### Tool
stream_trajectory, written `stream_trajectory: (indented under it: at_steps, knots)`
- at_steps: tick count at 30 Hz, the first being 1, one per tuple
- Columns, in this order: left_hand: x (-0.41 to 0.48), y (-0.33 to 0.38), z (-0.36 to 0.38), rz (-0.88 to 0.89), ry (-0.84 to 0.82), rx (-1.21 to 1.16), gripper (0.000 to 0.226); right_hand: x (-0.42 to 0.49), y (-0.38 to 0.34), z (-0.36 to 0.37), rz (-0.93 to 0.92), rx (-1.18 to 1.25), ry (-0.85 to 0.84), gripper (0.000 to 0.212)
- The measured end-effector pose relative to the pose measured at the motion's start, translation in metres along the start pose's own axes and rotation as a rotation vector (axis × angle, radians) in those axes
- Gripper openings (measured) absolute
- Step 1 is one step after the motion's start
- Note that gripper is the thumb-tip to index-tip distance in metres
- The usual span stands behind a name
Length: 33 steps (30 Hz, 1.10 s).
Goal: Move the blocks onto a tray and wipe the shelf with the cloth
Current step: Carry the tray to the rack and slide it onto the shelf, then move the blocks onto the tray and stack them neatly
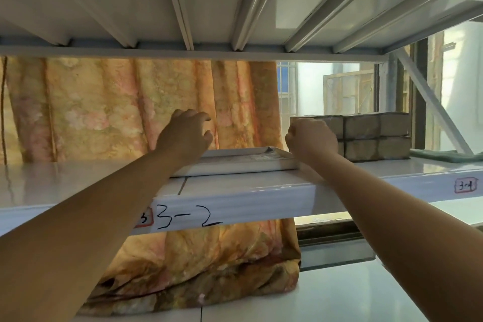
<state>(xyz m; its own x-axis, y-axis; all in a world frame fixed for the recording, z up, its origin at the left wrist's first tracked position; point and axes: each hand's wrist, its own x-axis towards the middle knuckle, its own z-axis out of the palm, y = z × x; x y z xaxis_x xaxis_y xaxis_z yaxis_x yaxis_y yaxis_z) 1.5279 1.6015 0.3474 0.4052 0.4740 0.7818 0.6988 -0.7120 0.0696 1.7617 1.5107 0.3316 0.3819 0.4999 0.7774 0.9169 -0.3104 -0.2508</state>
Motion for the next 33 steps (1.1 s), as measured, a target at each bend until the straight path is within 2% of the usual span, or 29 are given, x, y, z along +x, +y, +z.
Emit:
stream_trajectory:
  at_steps: [3, 7, 10, 13, 17, 19, 21, 23, 25, 27, 33]
  knots:
    - [0.009, 0.033, 0.007, 0.127, 0.060, 0.031, 0.047, 0.005, 0.019, -0.009, -0.060, -0.037, 0.162, 0.028]
    - [0.027, 0.078, 0.019, 0.222, 0.114, 0.020, 0.049, 0.014, 0.057, -0.019, 0.000, -0.047, 0.273, 0.046]
    - [0.042, 0.116, 0.035, 0.237, 0.081, -0.086, 0.047, 0.024, 0.086, -0.022, 0.071, -0.098, 0.195, 0.052]
    - [0.057, 0.150, 0.056, 0.216, -0.028, -0.239, 0.051, 0.025, 0.107, -0.020, 0.114, -0.135, 0.124, 0.054]
    - [0.073, 0.177, 0.084, 0.240, -0.120, -0.231, 0.069, 0.021, 0.113, -0.011, 0.134, -0.048, 0.141, 0.049]
    - [0.081, 0.187, 0.096, 0.165, -0.173, -0.312, 0.074, 0.020, 0.113, -0.010, 0.125, -0.032, 0.138, 0.048]
    - [0.087, 0.194, 0.105, 0.077, -0.211, -0.385, 0.075, 0.018, 0.115, -0.010, 0.109, -0.067, 0.069, 0.059]
    - [0.086, 0.197, 0.113, 0.122, -0.221, -0.239, 0.072, 0.015, 0.115, -0.009, 0.090, -0.113, 0.005, 0.069]
    - [0.083, 0.196, 0.120, 0.249, -0.145, -0.043, 0.068, 0.014, 0.115, -0.009, 0.083, -0.131, 0.007, 0.071]
    - [0.080, 0.195, 0.127, 0.320, -0.066, 0.053, 0.067, 0.014, 0.116, -0.009, 0.077, -0.133, 0.034, 0.068]
    - [0.079, 0.197, 0.129, 0.306, -0.042, 0.002, 0.062, 0.014, 0.113, -0.010, 0.092, -0.067, 0.040, 0.059]
